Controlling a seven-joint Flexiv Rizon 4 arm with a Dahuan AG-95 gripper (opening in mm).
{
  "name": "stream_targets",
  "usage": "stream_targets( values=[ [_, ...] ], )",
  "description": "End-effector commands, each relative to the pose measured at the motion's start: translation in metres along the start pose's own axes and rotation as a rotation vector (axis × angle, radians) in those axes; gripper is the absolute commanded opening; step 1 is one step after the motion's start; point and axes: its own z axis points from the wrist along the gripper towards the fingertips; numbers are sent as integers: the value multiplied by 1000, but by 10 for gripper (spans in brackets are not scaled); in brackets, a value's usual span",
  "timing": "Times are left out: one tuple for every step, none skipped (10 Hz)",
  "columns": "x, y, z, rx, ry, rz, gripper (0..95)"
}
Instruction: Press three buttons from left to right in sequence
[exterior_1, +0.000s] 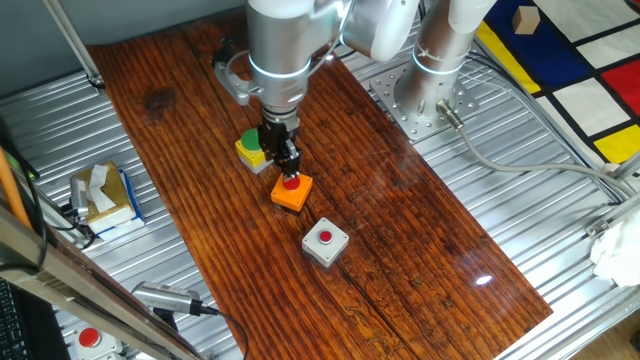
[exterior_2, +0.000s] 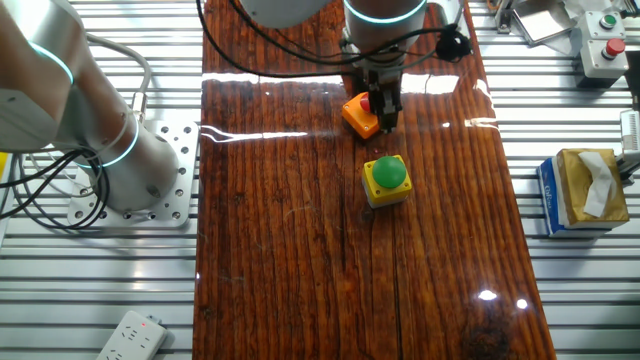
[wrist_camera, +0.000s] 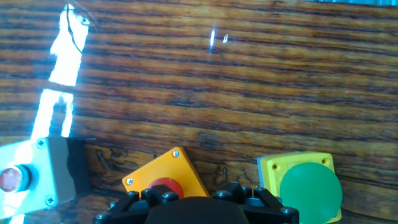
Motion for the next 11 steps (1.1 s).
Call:
stream_targets(
  values=[
    [0,-1,4,5,-3,1,570],
    [0,-2,5,6,-5,-1,570],
    [0,-2,7,6,-5,-3,570],
    [0,-2,9,6,-7,-3,570],
    [0,-2,10,7,-8,-4,570],
    [0,-2,11,7,-9,-5,570],
    [0,-2,13,8,-12,-5,570],
    [0,-3,15,9,-15,-6,570],
    [1,-3,17,9,-18,-6,570],
    [1,-3,19,9,-21,-6,570],
    [1,-3,19,9,-21,-7,570]
  ],
)
